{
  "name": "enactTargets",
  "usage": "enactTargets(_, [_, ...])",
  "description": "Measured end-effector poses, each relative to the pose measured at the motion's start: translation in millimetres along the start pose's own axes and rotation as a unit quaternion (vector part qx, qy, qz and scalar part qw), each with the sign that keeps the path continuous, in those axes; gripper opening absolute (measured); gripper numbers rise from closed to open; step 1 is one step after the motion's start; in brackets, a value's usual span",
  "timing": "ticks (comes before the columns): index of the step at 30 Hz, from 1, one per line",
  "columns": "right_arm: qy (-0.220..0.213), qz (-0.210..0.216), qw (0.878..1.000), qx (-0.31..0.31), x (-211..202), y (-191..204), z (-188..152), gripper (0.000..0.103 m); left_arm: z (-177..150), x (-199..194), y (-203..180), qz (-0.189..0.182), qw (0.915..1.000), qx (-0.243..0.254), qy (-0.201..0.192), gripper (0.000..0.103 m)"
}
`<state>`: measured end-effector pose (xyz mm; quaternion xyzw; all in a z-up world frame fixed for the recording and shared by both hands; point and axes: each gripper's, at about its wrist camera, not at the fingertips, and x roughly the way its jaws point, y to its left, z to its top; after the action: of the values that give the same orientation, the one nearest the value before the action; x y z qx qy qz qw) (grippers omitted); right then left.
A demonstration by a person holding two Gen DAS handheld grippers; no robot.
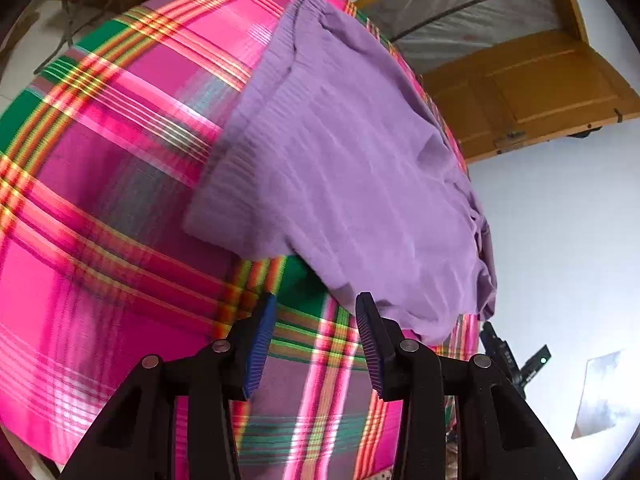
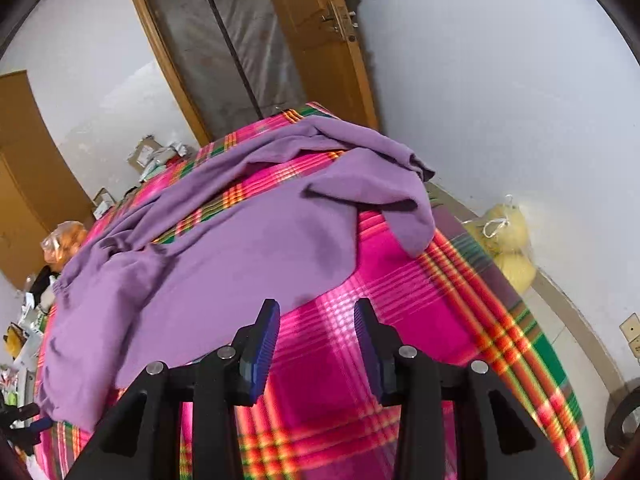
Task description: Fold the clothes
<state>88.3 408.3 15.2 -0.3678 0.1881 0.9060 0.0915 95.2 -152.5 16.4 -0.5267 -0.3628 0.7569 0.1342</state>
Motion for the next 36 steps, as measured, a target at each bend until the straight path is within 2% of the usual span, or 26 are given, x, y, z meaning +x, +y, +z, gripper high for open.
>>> enactTargets(3, [0.005,-0.012,1.0,-0.007,11,-2,11,0.04,1,3,-1,-0.001,1.0,-0.006,-0.005,0.045])
enactTargets(7, [0.013,-0.016,1.0,-0.016,28,-6,29,0.04,6,5,4,-0.006,0.999,-0.041,-0.016,0.046])
enactTargets(14, [0.019,-0.01,1.0,0.013,50,-22,41,0.04,12,3,11,-0.009,0.996,-0.076,-0.046,0.046])
enactTargets(16, [0.016,-0.006,1.0,0.019,52,-26,44,0.025,15,3,15,-0.016,0.994,-0.093,-0.056,0.046])
enactTargets(17, [0.015,-0.001,1.0,0.024,52,-28,45,0.01,16,3,17,-0.018,0.9929,-0.101,-0.06,0.046])
enactTargets(20, [0.001,0.005,0.999,0.039,47,-35,47,0.005,18,3,21,-0.02,0.9907,-0.115,-0.07,0.045])
enactTargets(23, [-0.018,0.011,0.999,0.047,37,-41,50,0.004,19,2,24,-0.017,0.9888,-0.125,-0.08,0.037])
enactTargets(25, [-0.028,0.011,0.999,0.044,31,-42,52,0.003,19,2,24,0.001,0.9893,-0.12,-0.083,0.023])
enactTargets(28, [-0.044,0.009,0.998,0.046,19,-45,55,0.003,20,5,26,0.018,0.9891,-0.12,-0.084,0.012])
enactTargets(36, [-0.083,-0.012,0.995,0.062,-15,-66,61,0.003,18,-1,32,0.021,0.9879,-0.121,-0.095,0.008])
